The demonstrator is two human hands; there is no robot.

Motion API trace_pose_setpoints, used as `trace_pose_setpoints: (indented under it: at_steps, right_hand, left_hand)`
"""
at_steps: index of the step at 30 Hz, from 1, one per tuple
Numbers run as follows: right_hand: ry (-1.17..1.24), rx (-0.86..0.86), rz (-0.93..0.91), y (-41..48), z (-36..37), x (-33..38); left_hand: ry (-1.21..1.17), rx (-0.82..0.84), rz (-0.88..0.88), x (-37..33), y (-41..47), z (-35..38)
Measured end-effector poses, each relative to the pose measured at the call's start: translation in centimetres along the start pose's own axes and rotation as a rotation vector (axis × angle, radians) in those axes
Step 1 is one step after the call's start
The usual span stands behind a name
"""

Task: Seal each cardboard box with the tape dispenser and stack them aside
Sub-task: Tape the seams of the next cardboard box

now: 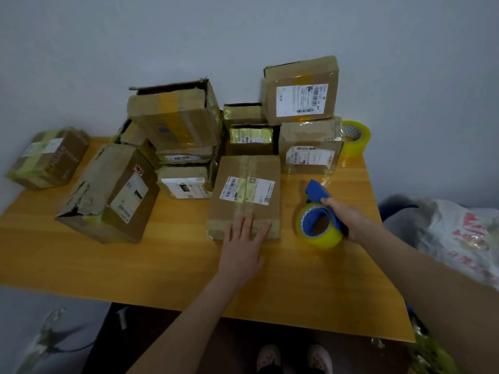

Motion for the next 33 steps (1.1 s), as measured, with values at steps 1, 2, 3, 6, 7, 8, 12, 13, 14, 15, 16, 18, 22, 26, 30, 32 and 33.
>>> trace_pose_setpoints:
  at_steps: [1,2,3,6,7,8,12,13,14,15,16,18,22,26,30,32,33]
  right_hand:
    - [-0.073,-0.036,-0.002,0.2,-0.3,0.2]
    - [-0.171,-0.073,-0.005,0.1,-0.6,0.7]
    - [-0.288,-0.104,-0.009,-0.1,-0.8,1.2]
    - [-0.711,-0.195,-0.09,-1.3,-0.6,4.2]
    - [-0.833,-0.236,-0.168,-2.0,0.2,5.6]
    - [-0.899,-0.267,-0.276,-2.9,1.5,6.9]
    - [-0.862,-0.176,-0.502,-5.6,9.5,7.3]
    - [-0.851,-0.116,-0.473,-5.5,11.5,6.0]
    - [-0.828,-0.063,-0.438,-5.3,13.1,4.7]
    - [-0.794,-0.033,-0.405,-5.0,14.3,3.6]
    - [-0.762,-0.024,-0.377,-4.7,14.9,2.7]
    - [-0.719,-0.021,-0.344,-4.1,15.4,1.9]
    - [-0.698,-0.03,-0.31,-3.3,15.4,1.4]
    - [-0.68,0.015,-0.358,-3.4,14.8,1.4]
    - [-0.832,0.002,-0.353,-3.3,14.1,1.6]
    - [-0.897,-0.02,-0.358,-3.2,13.9,1.7]
    - [-0.914,-0.037,-0.37,-3.3,13.8,1.8]
  left_hand:
    - [-0.011,-0.001,0.004,0.0,0.0,0.0]
    - [-0.027,-0.001,0.011,0.0,-0.1,0.0]
    - [-0.052,-0.007,0.02,0.1,-0.2,-0.2]
    - [-0.267,-0.124,0.061,1.2,-0.9,-1.8]
    - [-0.377,-0.195,0.072,2.0,-1.5,-2.7]
    - [-0.461,-0.276,0.064,3.2,-2.2,-3.5]
    - [-0.75,-0.49,-0.137,9.4,-4.4,-4.2]
    - [-0.81,-0.509,-0.196,10.6,-4.6,-4.0]
    - [-0.854,-0.509,-0.251,11.5,-4.7,-3.6]
    - [-0.891,-0.479,-0.299,12.1,-4.5,-3.1]
    - [-0.926,-0.424,-0.338,12.3,-4.2,-2.5]
    - [-0.972,-0.308,-0.381,12.4,-3.2,-1.2]
    - [-1.116,-0.23,-0.419,12.7,-2.1,0.1]
    - [-1.419,-0.272,-0.417,14.2,-2.8,1.6]
    - [-1.404,-0.297,-0.393,15.2,-2.9,1.9]
    - [-1.367,-0.312,-0.363,15.3,-2.9,1.9]
    - [-1.323,-0.324,-0.334,15.3,-2.9,1.7]
Point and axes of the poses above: each hand's wrist, its own y-axis towards the middle knuckle, its own z-axis out of the palm, x = y × z, the point moved 9 cm from there along y, towards the middle knuckle, and after that the axes turned 14 degrees about x, right-handed, at the moved point
